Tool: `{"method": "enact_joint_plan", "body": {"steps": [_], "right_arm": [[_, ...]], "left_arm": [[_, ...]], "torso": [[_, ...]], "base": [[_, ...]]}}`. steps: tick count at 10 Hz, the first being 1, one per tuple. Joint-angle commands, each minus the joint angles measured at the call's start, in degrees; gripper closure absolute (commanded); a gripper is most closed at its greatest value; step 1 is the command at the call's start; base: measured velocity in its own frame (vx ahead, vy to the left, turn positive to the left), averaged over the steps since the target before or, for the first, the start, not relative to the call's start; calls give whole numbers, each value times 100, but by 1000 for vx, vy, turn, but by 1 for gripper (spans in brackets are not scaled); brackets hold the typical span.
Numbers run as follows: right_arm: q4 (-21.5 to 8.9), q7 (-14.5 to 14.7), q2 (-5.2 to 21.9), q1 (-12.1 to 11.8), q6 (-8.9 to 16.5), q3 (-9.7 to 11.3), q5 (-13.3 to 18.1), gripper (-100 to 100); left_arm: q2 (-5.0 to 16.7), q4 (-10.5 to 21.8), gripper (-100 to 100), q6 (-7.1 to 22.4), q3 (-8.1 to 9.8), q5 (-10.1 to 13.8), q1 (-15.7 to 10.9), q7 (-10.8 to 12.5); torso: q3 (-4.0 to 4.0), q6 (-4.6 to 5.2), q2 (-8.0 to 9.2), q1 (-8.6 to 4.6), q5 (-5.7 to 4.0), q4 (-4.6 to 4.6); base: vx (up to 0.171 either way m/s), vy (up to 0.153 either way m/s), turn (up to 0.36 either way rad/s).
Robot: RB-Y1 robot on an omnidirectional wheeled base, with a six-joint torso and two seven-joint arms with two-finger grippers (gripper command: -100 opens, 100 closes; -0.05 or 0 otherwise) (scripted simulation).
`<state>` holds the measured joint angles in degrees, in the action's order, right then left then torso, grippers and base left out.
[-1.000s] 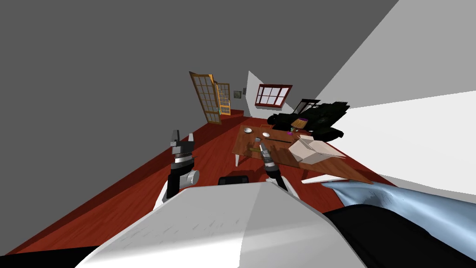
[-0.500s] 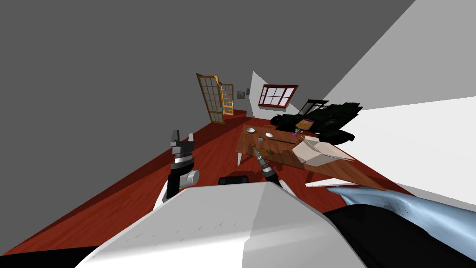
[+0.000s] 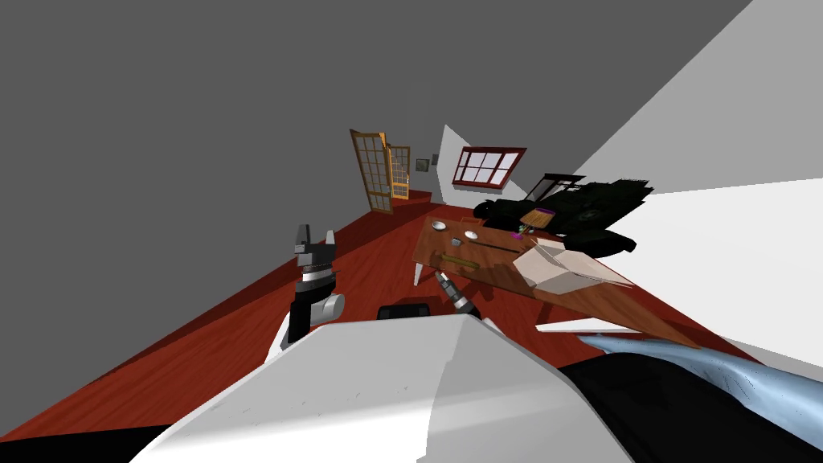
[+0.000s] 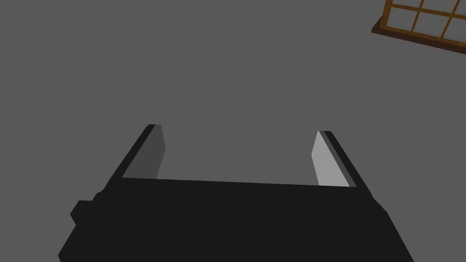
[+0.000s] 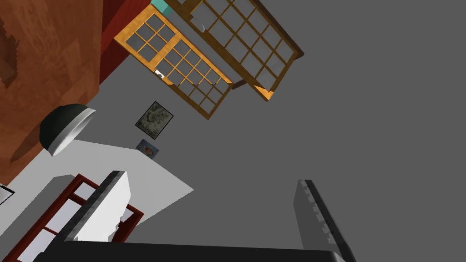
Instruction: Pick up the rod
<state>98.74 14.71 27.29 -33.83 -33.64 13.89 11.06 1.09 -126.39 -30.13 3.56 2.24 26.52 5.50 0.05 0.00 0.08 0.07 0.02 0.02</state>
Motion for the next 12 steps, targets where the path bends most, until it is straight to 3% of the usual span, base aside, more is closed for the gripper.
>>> {"method": "enact_joint_plan", "body": {"steps": [1, 2, 4, 7, 8, 10, 11, 12], "right_arm": [[-124, 5, 168, 13, 99, 45, 61, -100], [-357, 114, 384, 36, 85, 187, 230, -100], [-491, 114, 384, 36, 85, 187, 230, -100], [-1022, 344, 844, 98, 57, 476, 587, -100], [-1260, 344, 844, 98, 57, 476, 587, -100], [-1789, 582, 1249, 177, 28, 768, 950, -100], [-2007, 582, 1322, 177, 28, 768, 957, -100], [-2207, 700, 1510, 223, 13, 910, 1142, -100]], "left_arm": [[0, 0, 0, 0, 0, 0, 0, 0], [0, 0, 0, 0, 0, 0, 1, 0], [0, 0, 0, 0, 1, 0, 1, 0], [0, 0, 0, 0, 1, 0, 1, 0], [0, 0, 0, 0, 0, 0, 0, 0], [0, 0, 0, 0, 0, 0, 0, 0], [0, 0, 0, 0, 0, 0, 0, 0], [0, 0, 0, 0, 1, 0, 1, 0]], "torso": [[0, 0, 0, 0, 0, 0], [0, 2, -1, -1, 1, 0], [-1, 3, -3, 1, 1, 0], [-3, 3, -6, -3, 0, -1], [-4, 0, -7, 2, 1, -1], [-5, 0, -9, 2, 2, -1], [-5, 0, -10, 6, 2, -2], [-6, 4, -10, 1, 2, -2]], "base": [[-13, 33, 69], [-12, 51, 172], [-7, 27, 16], [-3, 36, 137], [2, 41, 82], [9, 54, 221], [12, 41, 77], [17, 45, 151]]}}
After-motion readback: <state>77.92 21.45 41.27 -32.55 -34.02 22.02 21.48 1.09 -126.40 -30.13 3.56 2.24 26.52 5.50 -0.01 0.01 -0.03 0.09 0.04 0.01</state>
